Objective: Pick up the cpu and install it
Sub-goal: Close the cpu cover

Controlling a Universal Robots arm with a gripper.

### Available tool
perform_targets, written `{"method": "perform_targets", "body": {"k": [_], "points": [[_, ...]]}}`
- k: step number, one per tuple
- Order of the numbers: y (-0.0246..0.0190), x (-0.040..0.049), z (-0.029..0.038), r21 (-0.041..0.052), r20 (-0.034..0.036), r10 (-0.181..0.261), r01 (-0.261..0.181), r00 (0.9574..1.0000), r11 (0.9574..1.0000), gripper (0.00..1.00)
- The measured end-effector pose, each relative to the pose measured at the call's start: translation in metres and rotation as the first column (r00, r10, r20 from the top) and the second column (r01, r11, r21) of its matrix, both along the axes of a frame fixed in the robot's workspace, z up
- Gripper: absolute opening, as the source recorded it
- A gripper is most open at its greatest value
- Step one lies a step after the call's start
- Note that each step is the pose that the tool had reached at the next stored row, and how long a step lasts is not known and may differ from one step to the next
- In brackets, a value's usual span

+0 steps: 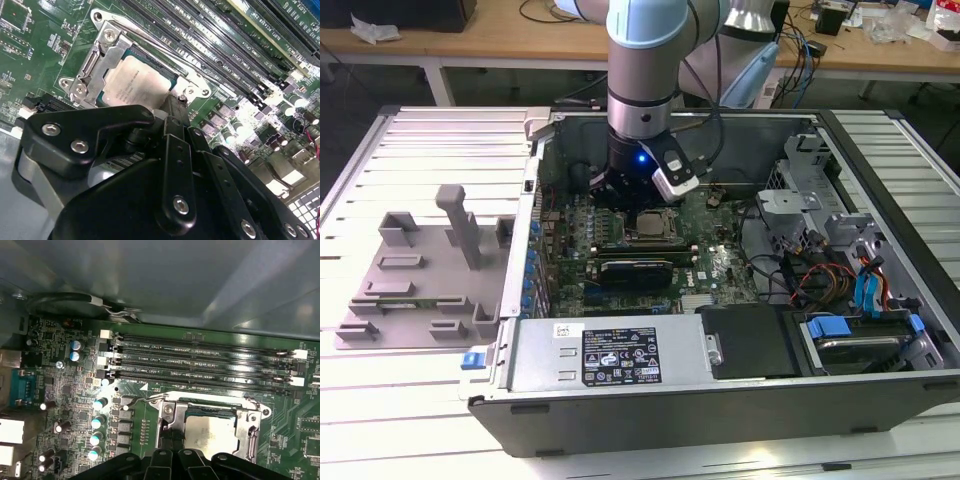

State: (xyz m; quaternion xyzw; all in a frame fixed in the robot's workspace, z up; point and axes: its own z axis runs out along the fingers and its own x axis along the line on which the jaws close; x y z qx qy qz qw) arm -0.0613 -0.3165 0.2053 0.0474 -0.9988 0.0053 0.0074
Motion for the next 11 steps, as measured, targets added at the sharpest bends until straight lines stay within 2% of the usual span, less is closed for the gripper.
{"method": "perform_targets", "body": {"k": [11], "points": [[-0.0020,-0.0002,0.0000,-0.0013,-0.0003,0.002,-0.002,1.0000,1.0000,0.11]]}}
